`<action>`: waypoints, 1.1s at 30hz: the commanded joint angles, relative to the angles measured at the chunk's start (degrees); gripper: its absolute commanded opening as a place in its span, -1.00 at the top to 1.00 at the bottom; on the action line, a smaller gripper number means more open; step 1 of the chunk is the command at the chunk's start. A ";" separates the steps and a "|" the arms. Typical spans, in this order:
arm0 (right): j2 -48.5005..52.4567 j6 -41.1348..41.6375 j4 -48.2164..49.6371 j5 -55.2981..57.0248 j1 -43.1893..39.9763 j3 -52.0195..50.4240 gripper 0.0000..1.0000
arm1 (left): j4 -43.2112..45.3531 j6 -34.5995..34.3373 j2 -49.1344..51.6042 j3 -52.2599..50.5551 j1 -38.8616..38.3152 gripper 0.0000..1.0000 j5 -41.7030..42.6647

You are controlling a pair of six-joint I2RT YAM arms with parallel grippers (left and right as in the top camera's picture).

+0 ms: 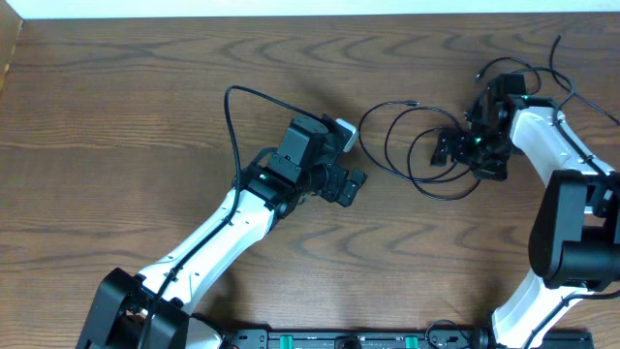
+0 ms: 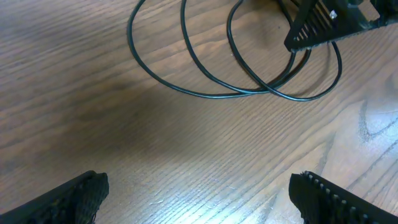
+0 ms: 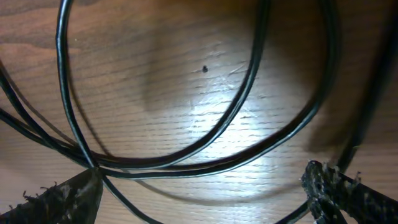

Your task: Untangle cables

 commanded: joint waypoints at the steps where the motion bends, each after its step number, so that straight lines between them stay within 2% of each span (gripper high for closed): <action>1: 0.17 3.17 -0.31 -0.17 0.83 -0.81 -0.98 | 0.20 -0.46 0.20 0.15 0.13 -0.96 -0.17; 5: 0.17 4.15 -0.72 -0.17 1.22 -2.25 -0.99 | 0.07 -0.44 0.20 0.15 0.13 -0.96 -0.20; 11: 0.17 10.43 0.61 -0.17 1.22 -7.74 -0.99 | -0.13 -0.42 0.20 0.15 0.13 -0.96 -0.37; 15: 0.17 17.16 3.63 -0.20 1.22 -10.62 -0.99 | -0.15 -0.42 0.20 0.15 0.13 -0.97 -0.39; 23: 0.17 36.11 10.23 -0.33 1.22 -14.53 -0.98 | -0.15 -0.42 0.20 0.15 0.13 -0.96 -0.37; 26: 0.17 43.98 10.16 -4.66 1.22 -15.04 -0.99 | -0.15 -0.42 0.20 0.15 0.13 -0.97 -0.37; 27: 0.17 49.31 9.86 -9.31 1.36 -15.41 -0.98 | -0.13 -0.42 0.20 0.15 0.13 -0.96 -0.37; 33: 0.17 55.56 11.32 -12.74 3.43 -15.41 -0.98 | -0.15 -0.42 0.20 0.15 0.13 -0.96 -0.37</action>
